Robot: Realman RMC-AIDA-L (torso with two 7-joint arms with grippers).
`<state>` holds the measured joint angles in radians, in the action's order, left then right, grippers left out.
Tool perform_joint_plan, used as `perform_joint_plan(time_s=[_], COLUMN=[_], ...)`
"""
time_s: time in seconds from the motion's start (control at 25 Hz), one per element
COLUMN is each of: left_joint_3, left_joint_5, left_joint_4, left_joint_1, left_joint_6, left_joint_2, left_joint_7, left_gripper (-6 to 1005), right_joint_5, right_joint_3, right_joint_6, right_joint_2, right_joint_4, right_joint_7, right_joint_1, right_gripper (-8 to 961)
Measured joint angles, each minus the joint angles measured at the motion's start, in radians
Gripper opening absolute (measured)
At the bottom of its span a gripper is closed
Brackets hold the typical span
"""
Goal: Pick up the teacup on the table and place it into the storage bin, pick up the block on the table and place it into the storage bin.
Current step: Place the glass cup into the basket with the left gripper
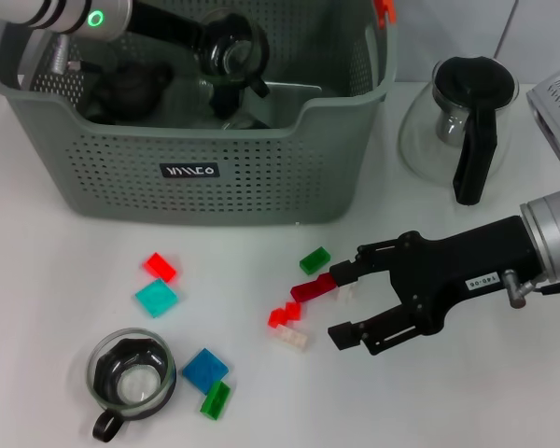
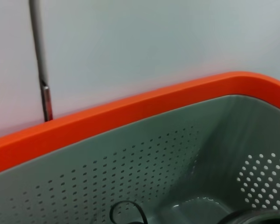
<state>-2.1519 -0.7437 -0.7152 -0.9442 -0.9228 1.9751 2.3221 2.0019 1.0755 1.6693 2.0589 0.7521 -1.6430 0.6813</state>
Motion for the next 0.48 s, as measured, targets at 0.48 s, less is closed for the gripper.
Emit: perform_joint_plan(time_s=[0.48], left_joint_3=[-0.005], left_joint_5=[0.027], left_joint_4=[0.004], left_joint_1=[-0.01], left_joint_6=[0.023], left_joint_2=[0.004], left_joint_7=[-0.005], left_gripper=[44], right_joint_5=[-0.003], right_joint_3=[0.0], right_joint_6=[-0.026], right_joint_2=[0.002], right_joint_4=[-0.013], right_joint_7=[0.005], right_joint_1=[0.005], right_gripper=[912])
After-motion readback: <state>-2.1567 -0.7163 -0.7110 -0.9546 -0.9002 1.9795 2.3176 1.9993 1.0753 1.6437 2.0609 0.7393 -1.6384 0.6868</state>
